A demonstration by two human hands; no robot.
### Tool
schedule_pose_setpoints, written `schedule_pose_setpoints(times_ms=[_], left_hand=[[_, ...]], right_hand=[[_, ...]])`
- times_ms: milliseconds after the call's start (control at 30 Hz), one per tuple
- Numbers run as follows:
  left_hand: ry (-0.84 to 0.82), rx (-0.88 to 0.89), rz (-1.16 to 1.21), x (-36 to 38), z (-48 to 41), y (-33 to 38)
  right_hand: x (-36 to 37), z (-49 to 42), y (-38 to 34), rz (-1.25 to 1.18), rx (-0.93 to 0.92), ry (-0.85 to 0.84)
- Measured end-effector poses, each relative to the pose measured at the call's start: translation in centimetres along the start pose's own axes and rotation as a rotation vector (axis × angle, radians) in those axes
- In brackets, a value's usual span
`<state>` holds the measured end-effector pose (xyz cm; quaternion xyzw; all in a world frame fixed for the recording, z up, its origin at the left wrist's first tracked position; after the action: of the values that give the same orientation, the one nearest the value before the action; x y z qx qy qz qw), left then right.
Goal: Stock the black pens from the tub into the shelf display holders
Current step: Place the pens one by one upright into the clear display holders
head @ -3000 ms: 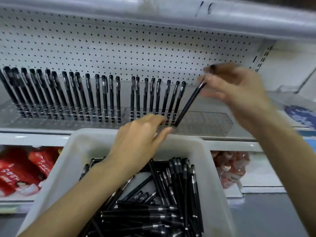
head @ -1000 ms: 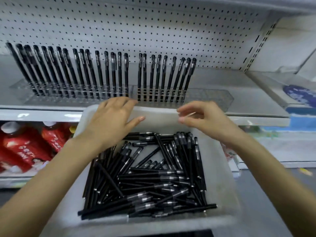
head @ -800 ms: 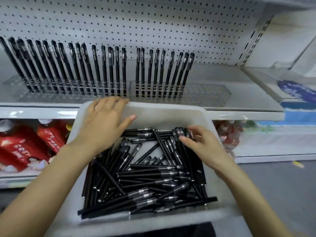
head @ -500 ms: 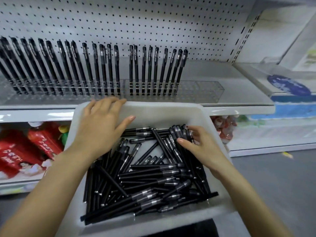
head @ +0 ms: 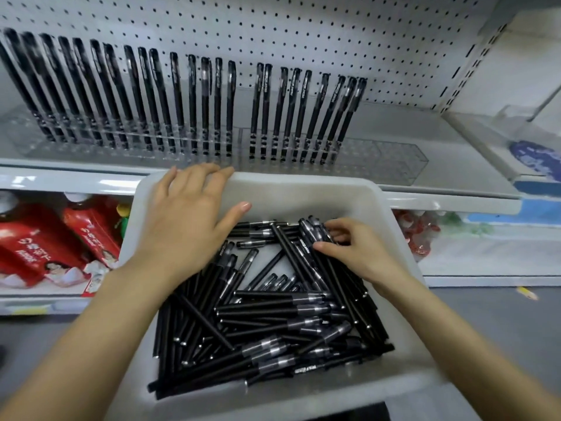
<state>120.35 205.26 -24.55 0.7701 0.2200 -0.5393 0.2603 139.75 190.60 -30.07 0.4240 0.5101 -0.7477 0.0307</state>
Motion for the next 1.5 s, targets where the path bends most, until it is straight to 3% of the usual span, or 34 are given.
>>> schedule_pose_setpoints(times_ms=[500, 767, 1000, 1200, 1500], left_hand=[[-0.014, -0.004, -0.02, 0.0, 0.0, 0.3], [-0.047, -0.023, 0.025, -0.8, -0.4, 0.6], [-0.08, 0.103, 0.086, -1.4, -1.3, 3.6], [-0.055, 0.186, 0.034, -1.8, -4.6, 6.6], [-0.057, 0.162, -0.143, -0.1, -6.8, 6.9]], right_hand=[[0.4, -1.2, -0.9, 0.138, -0.144, 0.113], [-2.2, -0.2, -2.6, -0.27, -0.098, 0.071], [-6.4, -0.7, -5.3, -0.587, -0.172, -0.08], [-14.8, -4.0, -7.9, -0.744, -0.369, 0.149], [-19.1, -8.9, -10.3, -0.454, -0.51, 0.338]])
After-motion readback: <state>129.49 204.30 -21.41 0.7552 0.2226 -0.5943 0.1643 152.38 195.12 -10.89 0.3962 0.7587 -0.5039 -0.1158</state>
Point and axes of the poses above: each hand's wrist, its own z-axis away from the middle knuckle, its own x-axis out of the palm, y = z × x, the point moved 5 cm from there along -z, towards the middle knuckle, and after that the axes turned 2 degrees about -y, right-handed, at the moved point
